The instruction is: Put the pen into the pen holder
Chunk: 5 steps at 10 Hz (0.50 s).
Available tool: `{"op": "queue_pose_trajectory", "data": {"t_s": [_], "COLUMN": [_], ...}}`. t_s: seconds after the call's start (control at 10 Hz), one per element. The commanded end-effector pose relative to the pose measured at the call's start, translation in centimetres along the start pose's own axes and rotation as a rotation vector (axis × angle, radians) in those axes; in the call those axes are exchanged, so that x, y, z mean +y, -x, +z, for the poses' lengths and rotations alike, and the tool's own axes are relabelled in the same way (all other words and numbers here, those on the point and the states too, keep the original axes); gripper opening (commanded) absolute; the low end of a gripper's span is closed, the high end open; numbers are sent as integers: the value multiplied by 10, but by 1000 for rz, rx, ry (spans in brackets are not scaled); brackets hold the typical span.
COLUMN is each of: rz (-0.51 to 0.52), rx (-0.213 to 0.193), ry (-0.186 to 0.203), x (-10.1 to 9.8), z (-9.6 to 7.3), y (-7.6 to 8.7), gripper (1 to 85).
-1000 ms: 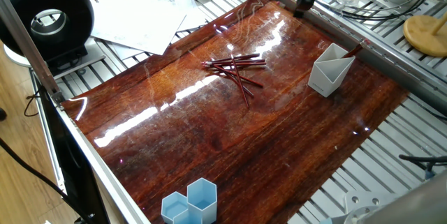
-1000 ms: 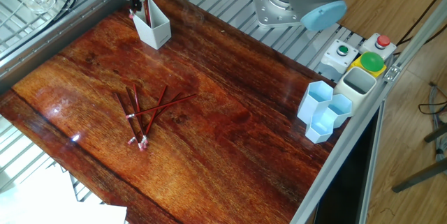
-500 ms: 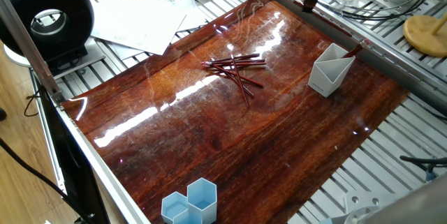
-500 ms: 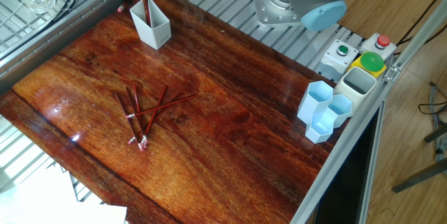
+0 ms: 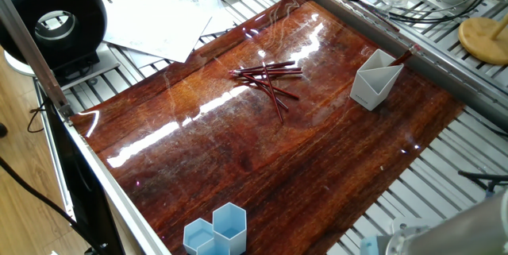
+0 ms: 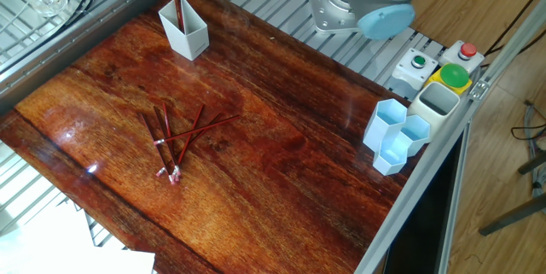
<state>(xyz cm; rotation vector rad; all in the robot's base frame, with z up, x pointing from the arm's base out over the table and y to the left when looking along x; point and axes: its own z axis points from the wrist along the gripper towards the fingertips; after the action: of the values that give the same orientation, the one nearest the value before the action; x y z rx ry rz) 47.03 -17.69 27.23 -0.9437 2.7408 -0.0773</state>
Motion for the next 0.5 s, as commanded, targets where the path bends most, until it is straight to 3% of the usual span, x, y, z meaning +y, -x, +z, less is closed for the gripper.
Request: {"op": "queue_pose_trajectory", "data": {"t_s": [0.0,0.1,0.2,0.4], "rz": [5,42,100,130], "rx": [-97,-118,-122,-112], "ry": [8,7,29,38], "x": [1,7,18,29], "z": [-7,-3,3,9], "y": [8,20,28,30], "gripper": [10,10,10,10]}}
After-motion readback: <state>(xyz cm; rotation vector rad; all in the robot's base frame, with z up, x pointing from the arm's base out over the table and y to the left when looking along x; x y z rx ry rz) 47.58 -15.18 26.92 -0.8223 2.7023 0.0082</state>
